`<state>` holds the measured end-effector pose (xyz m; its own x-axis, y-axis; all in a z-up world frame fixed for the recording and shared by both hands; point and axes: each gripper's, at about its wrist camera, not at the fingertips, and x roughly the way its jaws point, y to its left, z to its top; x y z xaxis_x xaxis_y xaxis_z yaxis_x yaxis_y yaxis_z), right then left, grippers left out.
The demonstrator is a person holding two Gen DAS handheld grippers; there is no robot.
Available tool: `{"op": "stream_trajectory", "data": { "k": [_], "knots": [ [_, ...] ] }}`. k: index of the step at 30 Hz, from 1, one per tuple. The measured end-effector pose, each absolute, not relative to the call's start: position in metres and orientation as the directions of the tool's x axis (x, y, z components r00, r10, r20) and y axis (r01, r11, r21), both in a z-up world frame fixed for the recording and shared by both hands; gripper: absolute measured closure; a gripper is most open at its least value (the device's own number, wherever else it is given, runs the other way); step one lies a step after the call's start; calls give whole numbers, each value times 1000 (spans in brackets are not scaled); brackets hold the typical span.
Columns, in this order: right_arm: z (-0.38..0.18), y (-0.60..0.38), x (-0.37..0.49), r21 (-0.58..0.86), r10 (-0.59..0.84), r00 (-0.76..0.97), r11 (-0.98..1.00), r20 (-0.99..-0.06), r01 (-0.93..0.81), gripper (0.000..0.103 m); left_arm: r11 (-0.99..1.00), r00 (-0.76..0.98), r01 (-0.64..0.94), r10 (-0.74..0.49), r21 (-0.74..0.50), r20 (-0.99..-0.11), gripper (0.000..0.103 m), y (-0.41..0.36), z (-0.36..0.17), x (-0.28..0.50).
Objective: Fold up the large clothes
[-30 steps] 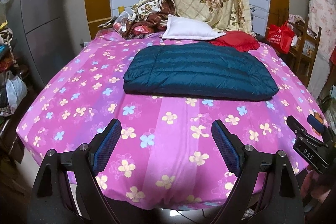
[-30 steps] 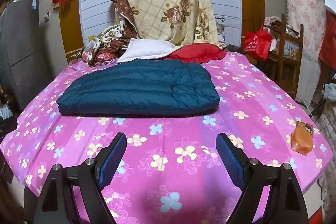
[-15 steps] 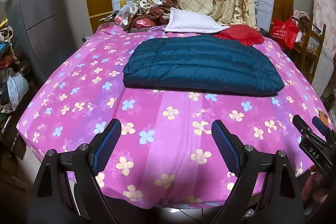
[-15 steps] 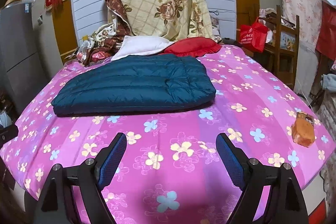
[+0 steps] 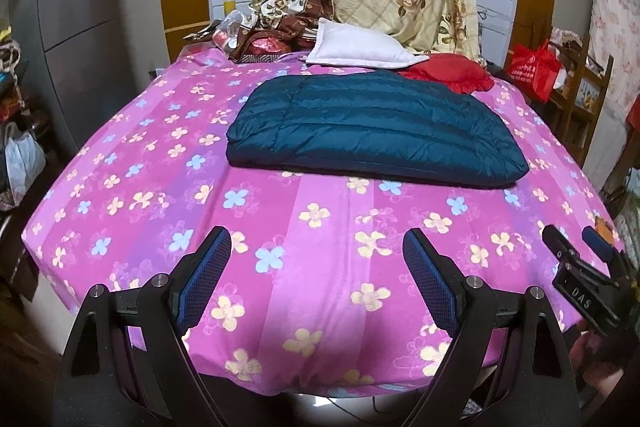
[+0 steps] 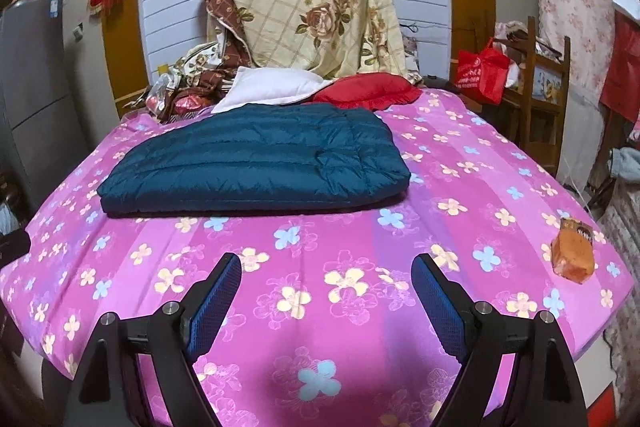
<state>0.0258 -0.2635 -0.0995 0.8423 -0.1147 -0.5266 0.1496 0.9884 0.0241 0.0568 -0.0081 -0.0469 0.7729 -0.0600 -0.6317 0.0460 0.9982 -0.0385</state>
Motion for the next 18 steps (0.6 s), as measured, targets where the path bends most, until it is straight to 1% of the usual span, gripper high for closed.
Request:
{"op": "stream_trajectory", "data": {
  "k": [9, 18],
  "knots": [
    [-109, -246, 31, -14, -107, 818, 993, -566, 120, 18, 995, 768, 41, -90, -90, -634, 15, 6, -51, 56],
    [-116, -238, 37, -28, -90, 811, 996, -578, 91, 18, 996, 757, 26, -75, -85, -649, 15, 8, -53, 61]
  ]
}}
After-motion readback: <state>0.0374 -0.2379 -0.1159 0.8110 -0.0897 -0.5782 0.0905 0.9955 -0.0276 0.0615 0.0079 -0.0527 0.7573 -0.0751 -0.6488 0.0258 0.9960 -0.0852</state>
